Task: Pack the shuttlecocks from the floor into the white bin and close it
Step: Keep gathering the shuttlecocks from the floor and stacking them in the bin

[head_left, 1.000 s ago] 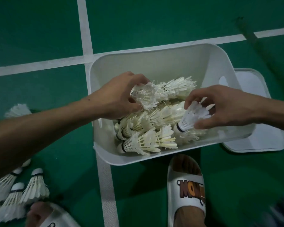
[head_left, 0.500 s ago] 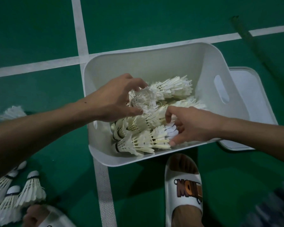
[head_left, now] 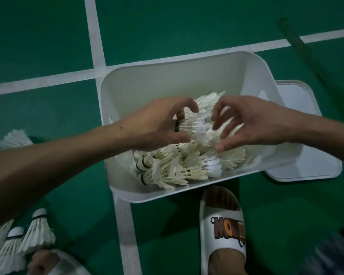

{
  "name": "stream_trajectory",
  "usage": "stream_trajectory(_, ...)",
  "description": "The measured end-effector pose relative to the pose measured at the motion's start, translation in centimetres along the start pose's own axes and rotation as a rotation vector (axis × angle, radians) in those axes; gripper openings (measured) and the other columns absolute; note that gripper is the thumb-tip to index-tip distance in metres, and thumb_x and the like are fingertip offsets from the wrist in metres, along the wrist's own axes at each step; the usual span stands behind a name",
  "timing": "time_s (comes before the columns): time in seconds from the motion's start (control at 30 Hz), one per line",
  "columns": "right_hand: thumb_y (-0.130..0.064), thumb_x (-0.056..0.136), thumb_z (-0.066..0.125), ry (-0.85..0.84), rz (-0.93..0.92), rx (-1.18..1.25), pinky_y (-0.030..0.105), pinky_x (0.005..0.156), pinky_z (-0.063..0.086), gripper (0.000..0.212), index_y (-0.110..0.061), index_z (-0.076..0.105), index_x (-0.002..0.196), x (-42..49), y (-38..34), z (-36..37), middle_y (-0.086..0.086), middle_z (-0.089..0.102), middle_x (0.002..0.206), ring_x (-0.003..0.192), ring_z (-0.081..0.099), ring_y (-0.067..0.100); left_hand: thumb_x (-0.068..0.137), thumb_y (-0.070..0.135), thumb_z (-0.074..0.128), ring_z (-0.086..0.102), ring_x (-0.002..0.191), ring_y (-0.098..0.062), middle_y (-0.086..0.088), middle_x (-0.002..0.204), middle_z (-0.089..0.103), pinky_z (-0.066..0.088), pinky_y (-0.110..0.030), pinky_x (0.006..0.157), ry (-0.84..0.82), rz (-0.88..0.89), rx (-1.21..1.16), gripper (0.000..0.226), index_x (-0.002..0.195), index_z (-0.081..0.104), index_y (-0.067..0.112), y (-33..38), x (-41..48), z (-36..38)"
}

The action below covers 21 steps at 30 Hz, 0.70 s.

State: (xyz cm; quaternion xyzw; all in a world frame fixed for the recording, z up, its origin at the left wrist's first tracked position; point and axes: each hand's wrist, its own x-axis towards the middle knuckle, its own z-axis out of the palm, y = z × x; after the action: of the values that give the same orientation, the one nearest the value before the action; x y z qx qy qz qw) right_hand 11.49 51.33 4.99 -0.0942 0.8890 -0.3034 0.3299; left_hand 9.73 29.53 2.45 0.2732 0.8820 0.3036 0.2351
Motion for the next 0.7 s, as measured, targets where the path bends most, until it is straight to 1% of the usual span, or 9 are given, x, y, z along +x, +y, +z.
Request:
stream_trajectory(0.07, -0.056, 0.039, 0.083, 0.056, -0.057, 0.097, 0.035, 0.080, 0.058, 0.074, -0.035, 0.046, 0.100, 0.0, -0.2, -0.2, -0.008, 0.062, 0.109, 0.094, 0.066, 0.009, 0.079, 0.038, 0.071, 0.050, 0.077, 0.002, 0.011, 0.102, 0.050, 0.042, -0.016, 0.065, -0.001, 0.025, -0.004, 0.053, 0.125, 0.045, 0.031, 0.7, 0.4, 0.6)
stream_trajectory(0.17, -0.051, 0.044, 0.085, 0.081, -0.101, 0.013, 0.033, 0.087, 0.054, 0.081, -0.037, 0.037, 0.108, 0.1, -0.5, 0.2, -0.010, 0.061, 0.113, 0.105, 0.062, 0.009, 0.076, 0.040, 0.074, 0.051, 0.077, 0.001, 0.010, 0.098, 0.051, 0.047, -0.021, 0.069, 0.022, 0.055, -0.052, 0.055, 0.116, 0.038, 0.029, 1.8, 0.9, 1.4)
stream_trajectory(0.23, -0.040, 0.052, 0.088, 0.105, -0.089, -0.032, 0.028, 0.086, 0.052, 0.076, -0.035, 0.038, 0.110, 0.1, -0.3, 0.2, -0.009, 0.065, 0.110, 0.104, 0.062, 0.006, 0.075, 0.038, 0.075, 0.056, 0.080, -0.003, 0.009, 0.097, 0.054, 0.051, -0.024, 0.068, 0.062, 0.074, -0.088, 0.054, 0.110, 0.035, 0.027, 2.1, 1.2, 1.8)
stream_trajectory(0.33, -0.036, 0.059, 0.087, 0.055, -0.040, -0.240, 0.023, 0.082, 0.049, 0.063, -0.034, 0.047, 0.107, -0.1, 0.4, -0.5, -0.011, 0.063, 0.106, 0.101, 0.060, 0.006, 0.077, 0.034, 0.075, 0.059, 0.088, -0.014, 0.003, 0.104, 0.054, 0.054, -0.034, 0.070, 0.055, 0.113, -0.053, 0.050, 0.106, 0.036, 0.023, 1.8, 1.8, 2.4)
stream_trajectory(0.4, -0.036, 0.063, 0.085, 0.021, -0.005, -0.383, 0.027, 0.082, 0.049, 0.051, -0.035, 0.052, 0.102, -0.2, 1.0, -1.0, -0.011, 0.062, 0.105, 0.098, 0.059, 0.010, 0.078, 0.041, 0.072, 0.051, 0.092, -0.010, 0.002, 0.114, 0.048, 0.048, -0.023, 0.069, -0.085, 0.143, 0.092, 0.047, 0.107, 0.038, 0.026, 1.5, 2.0, 2.7)
stream_trajectory(0.43, -0.036, 0.064, 0.084, 0.009, 0.009, -0.434, 0.027, 0.081, 0.048, 0.047, -0.034, 0.054, 0.100, -0.3, 1.3, -1.2, -0.011, 0.061, 0.104, 0.095, 0.058, 0.011, 0.078, 0.044, 0.071, 0.048, 0.096, -0.009, 0.003, 0.121, 0.043, 0.045, -0.019, 0.073, -0.188, 0.155, 0.161, 0.050, 0.113, 0.039, 0.027, 1.3, 2.0, 2.9)
stream_trajectory(0.53, -0.037, 0.067, 0.081, -0.015, 0.045, -0.568, 0.024, 0.072, 0.038, 0.045, -0.031, 0.058, 0.105, -0.3, 1.8, -1.5, -0.011, 0.053, 0.098, 0.083, 0.050, 0.010, 0.079, 0.044, 0.070, 0.037, 0.118, -0.014, 0.004, 0.140, 0.027, 0.043, -0.033, 0.095, -0.463, 0.176, 0.283, 0.077, 0.139, 0.022, 0.042, 1.3, 2.0, 3.2)
stream_trajectory(0.6, -0.038, 0.066, 0.080, -0.036, 0.059, -0.629, 0.026, 0.072, 0.041, 0.046, -0.029, 0.060, 0.107, -0.2, 2.0, -1.4, -0.009, 0.053, 0.097, 0.083, 0.049, 0.011, 0.079, 0.043, 0.070, 0.025, 0.129, -0.019, 0.008, 0.146, 0.016, 0.039, -0.042, 0.101, -0.549, 0.199, 0.380, 0.088, 0.140, 0.007, 0.056, 1.5, 1.9, 3.3)
stream_trajectory(0.7, -0.039, 0.065, 0.081, -0.076, 0.065, -0.658, 0.031, 0.075, 0.049, 0.045, -0.028, 0.063, 0.104, -0.2, 2.2, -1.0, -0.006, 0.058, 0.096, 0.084, 0.053, 0.013, 0.078, 0.044, 0.070, 0.012, 0.136, -0.024, 0.009, 0.150, 0.006, 0.036, -0.046, 0.102, -0.589, 0.223, 0.530, 0.088, 0.138, 0.008, 0.058, 1.8, 2.2, 3.9)
